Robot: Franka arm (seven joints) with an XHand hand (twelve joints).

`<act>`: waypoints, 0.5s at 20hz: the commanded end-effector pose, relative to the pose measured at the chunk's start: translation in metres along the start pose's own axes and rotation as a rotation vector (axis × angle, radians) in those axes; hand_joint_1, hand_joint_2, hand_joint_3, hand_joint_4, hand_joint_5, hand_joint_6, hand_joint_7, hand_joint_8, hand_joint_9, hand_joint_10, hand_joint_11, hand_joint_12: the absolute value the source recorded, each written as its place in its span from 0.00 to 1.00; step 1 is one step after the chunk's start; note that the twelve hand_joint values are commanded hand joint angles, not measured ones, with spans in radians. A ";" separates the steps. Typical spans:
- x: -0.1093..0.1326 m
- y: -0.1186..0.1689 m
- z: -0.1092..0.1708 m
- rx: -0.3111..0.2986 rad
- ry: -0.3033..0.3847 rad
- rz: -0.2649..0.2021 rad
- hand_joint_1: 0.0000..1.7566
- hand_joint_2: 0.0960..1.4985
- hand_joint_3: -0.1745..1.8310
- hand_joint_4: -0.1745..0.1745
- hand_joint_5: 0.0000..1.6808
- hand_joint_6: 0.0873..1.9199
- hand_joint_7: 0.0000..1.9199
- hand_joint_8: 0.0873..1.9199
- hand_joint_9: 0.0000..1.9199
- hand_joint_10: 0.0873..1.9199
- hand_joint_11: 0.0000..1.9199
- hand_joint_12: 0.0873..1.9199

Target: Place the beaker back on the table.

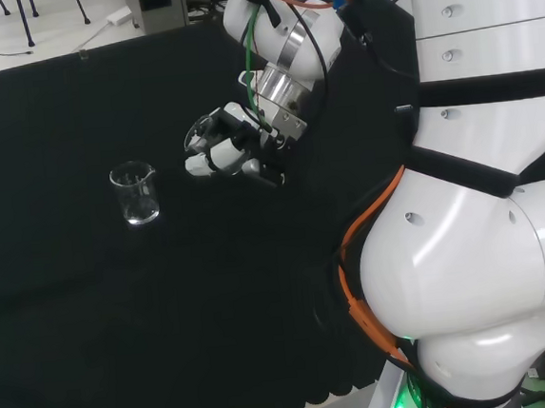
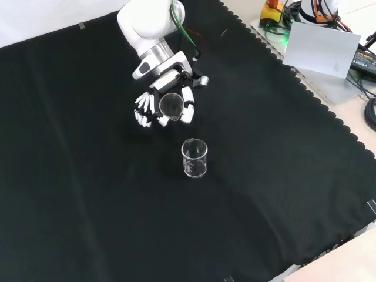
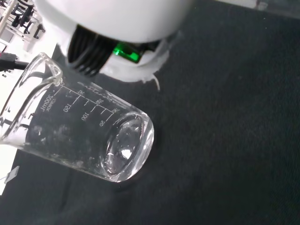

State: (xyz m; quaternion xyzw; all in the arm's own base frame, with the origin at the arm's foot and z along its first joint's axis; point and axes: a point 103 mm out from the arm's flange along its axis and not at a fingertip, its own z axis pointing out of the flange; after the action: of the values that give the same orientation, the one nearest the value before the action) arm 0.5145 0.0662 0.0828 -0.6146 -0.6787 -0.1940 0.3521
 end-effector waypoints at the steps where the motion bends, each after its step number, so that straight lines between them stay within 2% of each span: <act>1: 0.001 0.000 0.003 0.001 0.002 0.007 0.62 0.41 0.46 1.00 0.66 0.48 0.32 0.00 0.14 0.32 0.00 0.47; 10: 0.003 0.000 0.009 0.008 -0.001 0.012 0.61 0.45 0.41 1.00 0.65 0.48 0.32 0.00 0.14 0.32 0.00 0.47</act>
State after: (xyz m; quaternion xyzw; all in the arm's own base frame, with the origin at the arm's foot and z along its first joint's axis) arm 0.5161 0.0682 0.0822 -0.6158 -0.6767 -0.1932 0.3543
